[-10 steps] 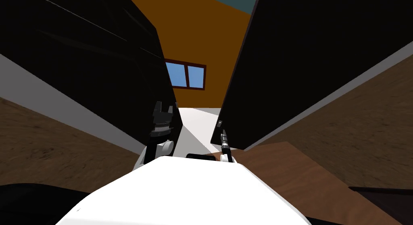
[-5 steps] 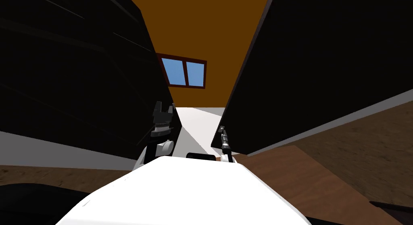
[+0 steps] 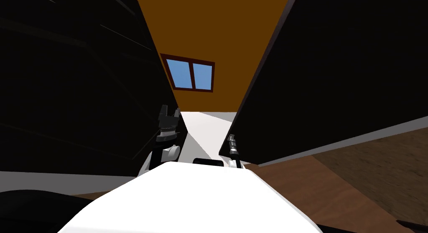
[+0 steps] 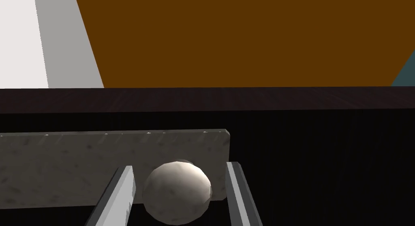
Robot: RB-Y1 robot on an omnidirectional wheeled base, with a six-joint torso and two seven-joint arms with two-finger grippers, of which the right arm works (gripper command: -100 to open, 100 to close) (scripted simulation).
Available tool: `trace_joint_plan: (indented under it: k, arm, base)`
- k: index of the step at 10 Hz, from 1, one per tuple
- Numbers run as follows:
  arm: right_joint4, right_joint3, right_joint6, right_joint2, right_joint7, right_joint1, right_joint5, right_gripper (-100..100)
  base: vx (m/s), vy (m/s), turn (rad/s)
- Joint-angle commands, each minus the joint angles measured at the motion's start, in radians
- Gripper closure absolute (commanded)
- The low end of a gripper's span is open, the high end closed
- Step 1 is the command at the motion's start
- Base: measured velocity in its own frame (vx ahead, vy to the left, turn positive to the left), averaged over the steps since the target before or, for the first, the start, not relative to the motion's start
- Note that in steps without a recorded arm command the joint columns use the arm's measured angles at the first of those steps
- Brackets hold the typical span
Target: Push the door open
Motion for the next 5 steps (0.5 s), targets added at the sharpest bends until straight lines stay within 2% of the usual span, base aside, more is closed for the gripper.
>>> trace_joint_plan:
  k: [1, 5]
  arm:
    - [0.000, 0.000, 0.001, 0.000, 0.000, 0.000, 0.000, 100]
    - [0.000, 0.000, 0.001, 0.000, 0.000, 0.000, 0.000, 100]
  base:
    - [-0.032, -0.001, 0.011]
    - [-0.009, -0.001, 0.001]
